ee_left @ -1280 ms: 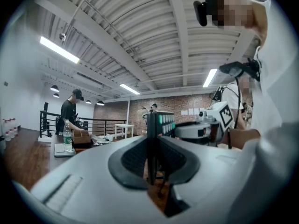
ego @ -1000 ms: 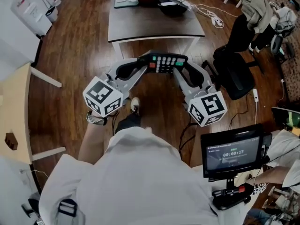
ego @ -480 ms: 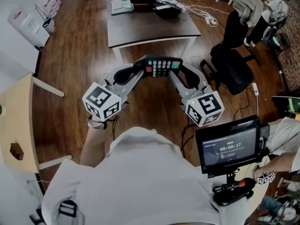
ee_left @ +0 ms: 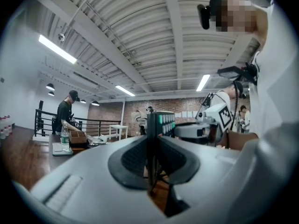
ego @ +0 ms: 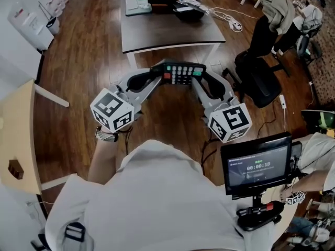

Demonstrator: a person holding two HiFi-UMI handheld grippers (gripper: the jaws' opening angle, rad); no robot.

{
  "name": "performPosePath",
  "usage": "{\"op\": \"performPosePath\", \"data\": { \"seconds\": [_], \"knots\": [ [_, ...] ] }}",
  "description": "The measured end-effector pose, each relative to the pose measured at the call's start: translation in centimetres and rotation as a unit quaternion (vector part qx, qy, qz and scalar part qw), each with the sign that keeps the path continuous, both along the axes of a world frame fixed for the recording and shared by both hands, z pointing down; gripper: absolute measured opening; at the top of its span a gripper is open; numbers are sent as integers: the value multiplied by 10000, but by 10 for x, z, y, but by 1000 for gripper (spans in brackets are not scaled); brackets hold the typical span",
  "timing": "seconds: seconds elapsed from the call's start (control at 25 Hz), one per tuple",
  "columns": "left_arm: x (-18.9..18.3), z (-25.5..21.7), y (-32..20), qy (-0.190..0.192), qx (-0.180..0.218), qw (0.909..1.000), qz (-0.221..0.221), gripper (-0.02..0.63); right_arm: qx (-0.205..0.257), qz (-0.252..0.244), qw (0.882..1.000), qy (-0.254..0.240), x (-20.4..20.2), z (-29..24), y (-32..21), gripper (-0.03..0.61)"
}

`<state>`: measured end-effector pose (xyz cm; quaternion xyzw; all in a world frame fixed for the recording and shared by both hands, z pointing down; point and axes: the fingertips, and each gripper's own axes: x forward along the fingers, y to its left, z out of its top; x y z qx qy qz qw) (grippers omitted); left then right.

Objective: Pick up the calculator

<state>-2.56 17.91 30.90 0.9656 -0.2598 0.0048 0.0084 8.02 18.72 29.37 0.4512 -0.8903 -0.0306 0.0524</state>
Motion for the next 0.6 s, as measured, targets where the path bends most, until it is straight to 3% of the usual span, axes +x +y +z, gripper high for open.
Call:
{"op": "performPosePath", "data": {
  "seconds": [0.6],
  "knots": [
    [-5, 4, -8, -30, -76, 9999, 105, 60, -106, 60, 9999, 53, -6, 3, -7, 120]
  ]
}}
